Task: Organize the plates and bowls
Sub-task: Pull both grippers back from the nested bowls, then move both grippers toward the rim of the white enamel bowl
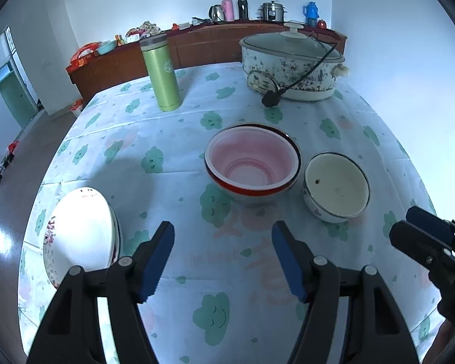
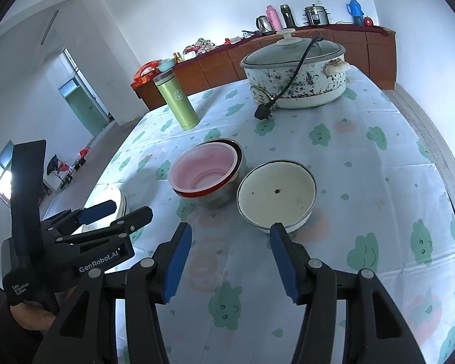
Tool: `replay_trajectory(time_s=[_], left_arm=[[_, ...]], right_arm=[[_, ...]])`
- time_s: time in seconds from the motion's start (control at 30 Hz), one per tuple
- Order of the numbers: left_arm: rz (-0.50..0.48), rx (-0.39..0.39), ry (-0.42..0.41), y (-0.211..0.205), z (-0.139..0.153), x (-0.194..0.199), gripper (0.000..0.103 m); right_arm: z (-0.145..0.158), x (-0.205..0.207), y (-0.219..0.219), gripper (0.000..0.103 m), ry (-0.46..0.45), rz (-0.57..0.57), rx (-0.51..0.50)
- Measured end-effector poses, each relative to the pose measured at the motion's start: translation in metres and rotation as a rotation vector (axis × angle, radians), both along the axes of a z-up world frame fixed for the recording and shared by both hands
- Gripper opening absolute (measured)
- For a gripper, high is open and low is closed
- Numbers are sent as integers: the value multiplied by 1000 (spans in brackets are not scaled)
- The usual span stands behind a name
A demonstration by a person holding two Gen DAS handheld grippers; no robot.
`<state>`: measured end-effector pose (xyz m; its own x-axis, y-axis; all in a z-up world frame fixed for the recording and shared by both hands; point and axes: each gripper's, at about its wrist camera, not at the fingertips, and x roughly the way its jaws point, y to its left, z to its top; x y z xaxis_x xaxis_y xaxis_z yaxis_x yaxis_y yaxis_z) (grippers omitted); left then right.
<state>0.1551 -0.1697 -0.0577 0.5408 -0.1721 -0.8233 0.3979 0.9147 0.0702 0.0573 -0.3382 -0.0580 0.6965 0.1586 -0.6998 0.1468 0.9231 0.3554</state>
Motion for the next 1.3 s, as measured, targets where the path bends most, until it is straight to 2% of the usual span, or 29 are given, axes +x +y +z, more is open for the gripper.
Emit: replay_trajectory(time_s=[0.43, 0.8, 1.1, 1.3], left_arm=[[-12, -3, 9, 1, -3, -10, 68], [-26, -4, 50, -5, -12, -12, 68], [-64, -4, 123, -15, -33, -16, 68], [-82, -33, 174, -26, -43, -14, 67]], right_arm=[[-3, -8, 1, 56, 10, 1, 4], [-9, -15, -3, 56, 31, -10, 9], [-19, -20, -8, 56, 62, -17, 7], [-24, -17, -23, 56, 65, -45, 2]])
